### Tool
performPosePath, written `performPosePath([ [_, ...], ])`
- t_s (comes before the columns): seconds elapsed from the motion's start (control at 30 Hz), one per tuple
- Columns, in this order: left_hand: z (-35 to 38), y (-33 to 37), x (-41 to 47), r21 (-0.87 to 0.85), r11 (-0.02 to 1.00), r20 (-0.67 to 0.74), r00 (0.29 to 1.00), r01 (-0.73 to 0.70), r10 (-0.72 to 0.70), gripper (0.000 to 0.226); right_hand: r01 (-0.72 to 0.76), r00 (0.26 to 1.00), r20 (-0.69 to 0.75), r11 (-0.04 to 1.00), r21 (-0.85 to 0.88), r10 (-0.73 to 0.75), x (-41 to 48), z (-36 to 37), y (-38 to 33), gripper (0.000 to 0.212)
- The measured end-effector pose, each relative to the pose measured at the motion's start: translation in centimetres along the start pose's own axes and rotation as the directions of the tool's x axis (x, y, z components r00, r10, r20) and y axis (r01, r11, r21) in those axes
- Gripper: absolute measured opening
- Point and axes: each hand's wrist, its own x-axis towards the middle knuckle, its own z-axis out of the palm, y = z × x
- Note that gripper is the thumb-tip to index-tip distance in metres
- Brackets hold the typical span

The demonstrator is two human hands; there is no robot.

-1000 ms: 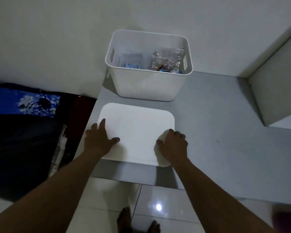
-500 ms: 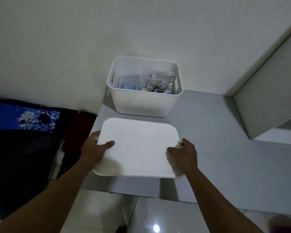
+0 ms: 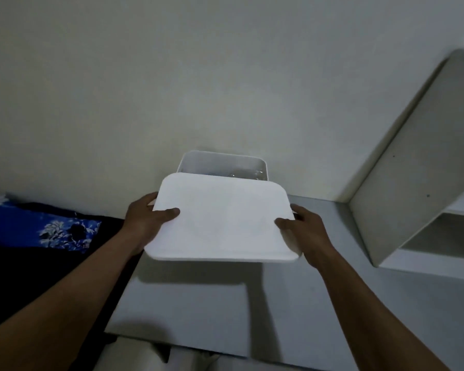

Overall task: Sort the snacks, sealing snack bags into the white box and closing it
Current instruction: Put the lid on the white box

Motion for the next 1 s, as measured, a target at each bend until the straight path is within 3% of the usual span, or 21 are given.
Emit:
performPosePath([
  [0.4, 2.5, 3.4, 12.4, 0.156, 0.985, -0.04, 0.996, -0.068, 0.075, 0.038, 0.075, 0.996, -0.037, 0.992, -0.098, -0.079, 11.4, 4.8, -4.7, 0.014],
  [0.5, 3.1, 2.9, 16.0, 0.207, 0.976, -0.016, 0.997, -0.065, 0.07, 0.042, 0.073, 0.995, -0.056, 0.983, -0.167, -0.083, 14.7, 6.5, -4.2, 0.009],
  [0.7, 5.1, 0.8, 22.7, 0.274, 0.961, 0.033, 0.999, -0.036, 0.029, 0.05, 0.03, 0.996, -0.065, 0.931, -0.363, -0.058, 20.7, 9.2, -2.9, 0.025],
  [0.83, 6.0, -0.9, 24.5, 0.329, 0.943, 0.097, 0.995, -0.041, 0.009, 0.051, -0.019, 0.999, -0.046, 0.895, -0.447, -0.002, 22.1, 10.1, -0.8, 0.064],
  [1.0, 7.0, -1.9, 26.1, 0.403, 0.914, 0.113, 0.994, -0.042, -0.004, 0.068, 0.029, 0.998, -0.031, 0.832, -0.555, -0.056, 22.9, 11.2, 0.0, 0.071],
])
